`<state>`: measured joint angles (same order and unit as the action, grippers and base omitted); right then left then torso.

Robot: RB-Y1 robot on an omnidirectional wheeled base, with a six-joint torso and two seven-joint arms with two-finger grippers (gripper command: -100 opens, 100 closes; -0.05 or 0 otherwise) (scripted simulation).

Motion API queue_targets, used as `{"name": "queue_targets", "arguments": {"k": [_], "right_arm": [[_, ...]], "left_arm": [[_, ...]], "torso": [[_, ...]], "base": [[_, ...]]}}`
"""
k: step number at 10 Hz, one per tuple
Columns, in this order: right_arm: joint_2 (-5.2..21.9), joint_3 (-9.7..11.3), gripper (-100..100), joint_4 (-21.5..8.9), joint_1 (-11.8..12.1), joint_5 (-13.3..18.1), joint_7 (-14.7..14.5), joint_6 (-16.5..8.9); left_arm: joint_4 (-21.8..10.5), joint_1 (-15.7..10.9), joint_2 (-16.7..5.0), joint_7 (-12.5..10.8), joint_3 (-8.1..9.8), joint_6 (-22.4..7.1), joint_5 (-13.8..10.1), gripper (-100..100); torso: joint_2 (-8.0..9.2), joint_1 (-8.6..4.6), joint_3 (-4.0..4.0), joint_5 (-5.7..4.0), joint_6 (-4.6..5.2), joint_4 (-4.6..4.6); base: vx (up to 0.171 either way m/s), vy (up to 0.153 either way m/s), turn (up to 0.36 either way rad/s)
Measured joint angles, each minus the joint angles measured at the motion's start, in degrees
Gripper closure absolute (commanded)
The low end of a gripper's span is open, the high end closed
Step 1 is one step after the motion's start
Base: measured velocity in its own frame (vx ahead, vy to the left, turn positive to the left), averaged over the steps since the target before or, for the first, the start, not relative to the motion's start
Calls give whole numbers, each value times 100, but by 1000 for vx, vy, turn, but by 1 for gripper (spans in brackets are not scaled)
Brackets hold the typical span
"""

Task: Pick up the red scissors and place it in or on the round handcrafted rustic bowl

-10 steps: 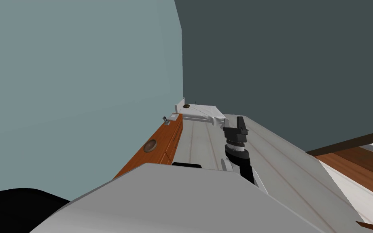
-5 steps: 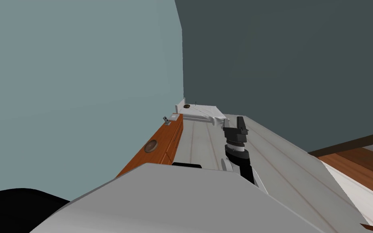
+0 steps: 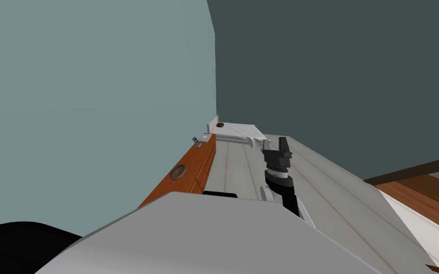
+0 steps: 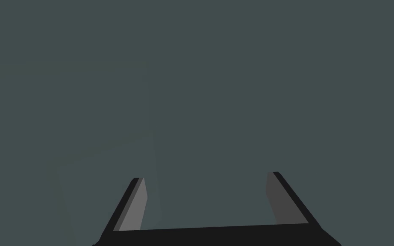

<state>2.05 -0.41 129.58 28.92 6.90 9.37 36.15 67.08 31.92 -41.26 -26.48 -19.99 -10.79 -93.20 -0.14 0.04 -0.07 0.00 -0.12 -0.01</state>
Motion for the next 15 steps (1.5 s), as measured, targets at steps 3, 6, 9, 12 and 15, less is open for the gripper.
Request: {"name": "queue_targets", "arguments": {"k": [3, 6, 9, 12, 15], "right_arm": [[0, 0, 0, 0, 0, 0, 0, 0], [0, 0, 0, 0, 0, 0, 0, 0], [0, 0, 0, 0, 0, 0, 0, 0], [0, 0, 0, 0, 1, 0, 0, 0], [0, 0, 0, 0, 2, 0, 0, 0]], "left_arm": [[1, 0, 1, -2, -1, -4, -2, 0], [45, 65, -122, 172, 83, -72, -245, 100], [266, 159, -418, -67, -42, -16, -299, 100], [343, 187, -554, -151, -112, 4, -334, 100], [487, 230, -924, -150, -178, -69, -646, 100]], "torso": [[-1, 4, -1, 1, 1, 0], [5, -11, 2, -4, 1, 0], [5, -13, 2, -6, 3, 0], [-19, -10, -9, -4, 6, -1], [-53, -25, -28, -4, 8, -7]], "base": [[0, 0, 0], [-15, -32, -8], [-13, -27, -7], [47, -28, 8], [119, -70, 17]]}}
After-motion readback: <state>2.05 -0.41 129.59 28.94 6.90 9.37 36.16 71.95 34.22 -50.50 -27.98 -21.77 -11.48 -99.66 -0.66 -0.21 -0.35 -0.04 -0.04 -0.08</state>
